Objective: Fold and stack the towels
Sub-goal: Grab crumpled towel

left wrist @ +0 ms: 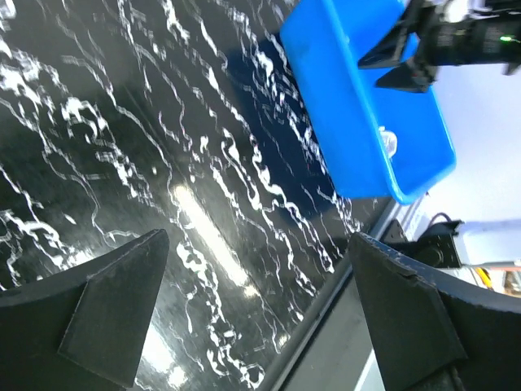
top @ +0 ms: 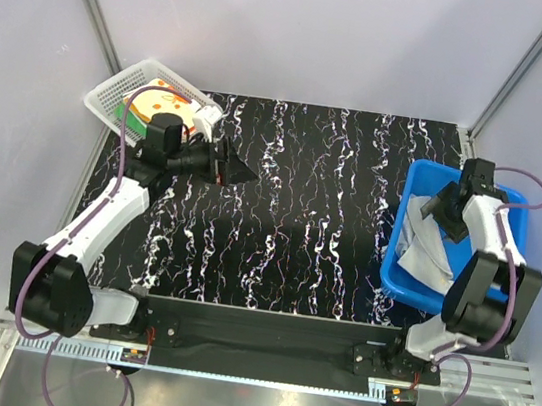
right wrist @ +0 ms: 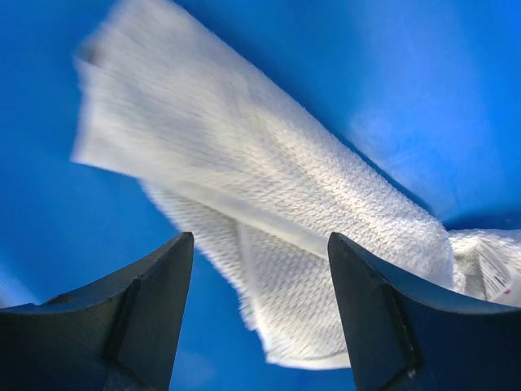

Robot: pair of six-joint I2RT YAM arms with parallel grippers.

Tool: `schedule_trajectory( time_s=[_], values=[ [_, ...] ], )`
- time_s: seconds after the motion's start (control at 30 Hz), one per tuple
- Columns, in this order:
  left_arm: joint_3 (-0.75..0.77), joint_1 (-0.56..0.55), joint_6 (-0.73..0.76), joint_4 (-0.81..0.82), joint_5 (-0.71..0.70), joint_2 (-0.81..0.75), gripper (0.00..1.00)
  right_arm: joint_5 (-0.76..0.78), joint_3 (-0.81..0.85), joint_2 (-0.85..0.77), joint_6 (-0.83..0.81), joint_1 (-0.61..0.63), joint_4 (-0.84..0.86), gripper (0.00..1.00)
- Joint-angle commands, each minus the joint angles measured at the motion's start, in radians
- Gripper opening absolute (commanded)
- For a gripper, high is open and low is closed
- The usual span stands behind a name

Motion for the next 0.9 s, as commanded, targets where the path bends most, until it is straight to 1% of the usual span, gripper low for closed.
schedule_trajectory(
  time_s=[0.0, 0.07, 0.1, 0.13, 0.17, 0.2, 0.23, 0.27, 0.3, 0.37, 0.47, 0.5, 0.53, 0.57, 0.6, 0.63, 0.67, 0.7, 0.73, 0.8, 0.83, 0.87],
  values=[
    [0.017, -0.001, 0.012, 0.018, 0.053, -0.015, 0.99, -0.043, -0.025, 0.083, -0.049, -0.015, 0.071, 0.74],
    [0.014, -0.001, 0.027, 0.012, 0.028, -0.026, 0.99, -0.029, -0.014, 0.133, -0.081, -0.022, 0.093, 0.77],
    [0.025, -0.003, 0.032, 0.007, 0.028, -0.026, 0.99, -0.032, 0.007, 0.184, -0.092, -0.030, 0.099, 0.77],
    [0.032, -0.003, 0.040, -0.011, 0.022, -0.026, 0.99, -0.031, 0.019, 0.209, -0.113, -0.041, 0.108, 0.77],
    [0.034, -0.001, 0.043, -0.019, 0.016, -0.031, 0.99, -0.042, 0.030, 0.230, -0.129, -0.047, 0.119, 0.74],
    [0.034, -0.001, 0.047, -0.024, 0.011, -0.035, 0.99, -0.049, 0.052, 0.270, -0.147, -0.053, 0.125, 0.62],
    [0.034, -0.001, 0.053, -0.030, -0.003, -0.038, 0.99, -0.048, 0.062, 0.285, -0.193, -0.056, 0.145, 0.47],
    [0.031, -0.003, 0.055, -0.034, -0.016, -0.043, 0.99, -0.045, 0.069, 0.302, -0.218, -0.056, 0.157, 0.34],
    [0.029, -0.003, 0.057, -0.039, -0.033, -0.051, 0.99, -0.039, 0.091, 0.330, -0.238, -0.058, 0.162, 0.17],
    [0.032, -0.003, 0.052, -0.034, -0.066, -0.055, 0.99, 0.001, 0.116, 0.348, -0.273, -0.059, 0.147, 0.01],
    [0.046, -0.001, -0.008, -0.010, -0.151, -0.060, 0.99, 0.015, 0.162, 0.327, -0.290, -0.058, 0.122, 0.00],
    [0.049, 0.002, -0.025, -0.004, -0.176, -0.063, 0.99, 0.015, 0.202, 0.295, -0.287, -0.058, 0.102, 0.00],
    [0.048, 0.004, -0.067, 0.043, -0.207, -0.071, 0.99, 0.014, 0.225, 0.278, -0.286, -0.058, 0.055, 0.00],
    [0.031, 0.011, -0.106, 0.086, -0.190, -0.074, 0.99, 0.006, 0.252, 0.255, -0.281, -0.058, 0.027, 0.00],
    [0.025, 0.023, -0.136, 0.132, -0.146, -0.071, 0.99, 0.003, 0.313, 0.208, -0.273, -0.056, 0.000, 0.00],
    [0.025, 0.049, -0.188, 0.209, -0.036, -0.043, 0.99, -0.026, 0.347, 0.180, -0.258, -0.056, -0.051, 0.00],
    [0.043, 0.060, -0.210, 0.234, 0.012, -0.028, 0.99, -0.064, 0.380, 0.151, -0.255, -0.056, -0.066, 0.00],
    [0.054, 0.065, -0.219, 0.246, 0.049, -0.016, 0.99, -0.160, 0.442, 0.090, -0.247, -0.052, -0.076, 0.00],
    [0.066, 0.068, -0.215, 0.236, 0.069, -0.002, 0.99, -0.222, 0.466, 0.057, -0.235, -0.047, -0.067, 0.00],
    [0.107, 0.068, -0.201, 0.199, 0.051, 0.026, 0.99, -0.377, 0.531, -0.028, -0.192, -0.036, -0.039, 0.00],
    [0.124, 0.068, -0.198, 0.173, 0.063, 0.034, 0.99, -0.484, 0.552, -0.053, -0.149, -0.007, -0.009, 0.00],
    [0.140, 0.069, -0.194, 0.159, 0.071, 0.046, 0.99, -0.524, 0.576, -0.072, -0.131, 0.013, 0.004, 0.00]
  ],
)
